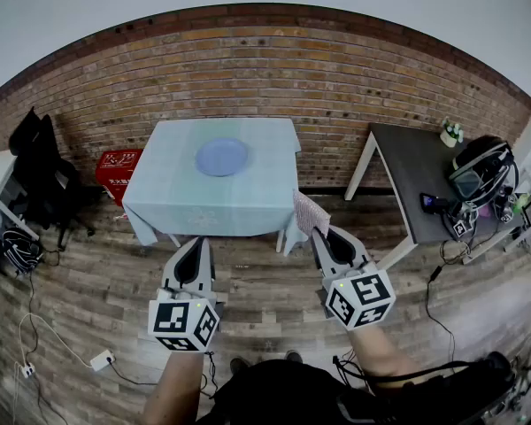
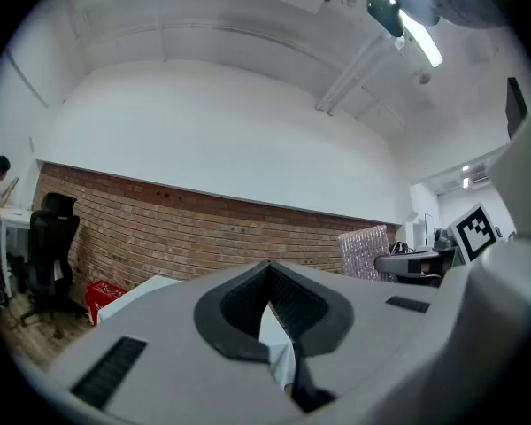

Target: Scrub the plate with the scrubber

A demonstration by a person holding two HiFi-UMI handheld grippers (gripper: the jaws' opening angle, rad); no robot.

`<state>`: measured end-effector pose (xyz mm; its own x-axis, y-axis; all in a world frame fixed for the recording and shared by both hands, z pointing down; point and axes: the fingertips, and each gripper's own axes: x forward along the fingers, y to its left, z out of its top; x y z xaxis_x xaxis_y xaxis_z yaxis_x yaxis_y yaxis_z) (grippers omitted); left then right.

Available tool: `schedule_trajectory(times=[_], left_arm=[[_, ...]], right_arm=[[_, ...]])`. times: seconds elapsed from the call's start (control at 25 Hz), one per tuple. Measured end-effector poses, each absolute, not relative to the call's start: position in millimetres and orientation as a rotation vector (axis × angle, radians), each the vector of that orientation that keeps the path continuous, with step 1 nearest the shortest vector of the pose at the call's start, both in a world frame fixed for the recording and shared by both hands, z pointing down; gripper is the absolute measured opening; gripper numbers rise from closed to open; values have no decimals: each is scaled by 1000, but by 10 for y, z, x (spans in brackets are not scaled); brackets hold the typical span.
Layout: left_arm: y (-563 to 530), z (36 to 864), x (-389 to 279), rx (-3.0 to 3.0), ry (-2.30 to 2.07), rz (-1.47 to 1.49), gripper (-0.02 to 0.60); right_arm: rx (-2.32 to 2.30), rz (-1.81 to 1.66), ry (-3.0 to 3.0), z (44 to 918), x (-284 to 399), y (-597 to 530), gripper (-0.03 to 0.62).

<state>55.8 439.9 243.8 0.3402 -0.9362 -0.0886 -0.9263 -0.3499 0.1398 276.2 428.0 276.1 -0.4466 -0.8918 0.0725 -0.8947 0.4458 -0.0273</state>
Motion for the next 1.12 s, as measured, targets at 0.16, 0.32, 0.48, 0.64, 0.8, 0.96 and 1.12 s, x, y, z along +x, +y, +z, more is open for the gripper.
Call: schedule_trajectory(times=[0.16,0.32,0.48,0.64,0.8,0.96,1.12], left_arm=[[4418,2458,524,2520,-1741,-234,0],[4438,2467,535,2524,-1738,-231,0],[4448,2480,497,2512,-1748,-224,0],[4465,2471,415,2511,-1760,-237,0],[4458,2477,310,2518,-1755,-249,0],[4460,2486,155,2518,-1755,-274,0],[4464,2531,15,2525,-1712,-304,0]], right_arm=[[1633,101,-2628,2738,2716,4289,61],[1628,99,-2626,2757,2708,4303,61],[1626,118,-2623,2773,2705,4294,61],[1637,137,-2656,2763,2640,4293,63],[1644,168,-2664,2760,2510,4281,66],[1648,187,-2659,2768,2360,4289,66],[1635,172,-2664,2769,2181,4271,66]])
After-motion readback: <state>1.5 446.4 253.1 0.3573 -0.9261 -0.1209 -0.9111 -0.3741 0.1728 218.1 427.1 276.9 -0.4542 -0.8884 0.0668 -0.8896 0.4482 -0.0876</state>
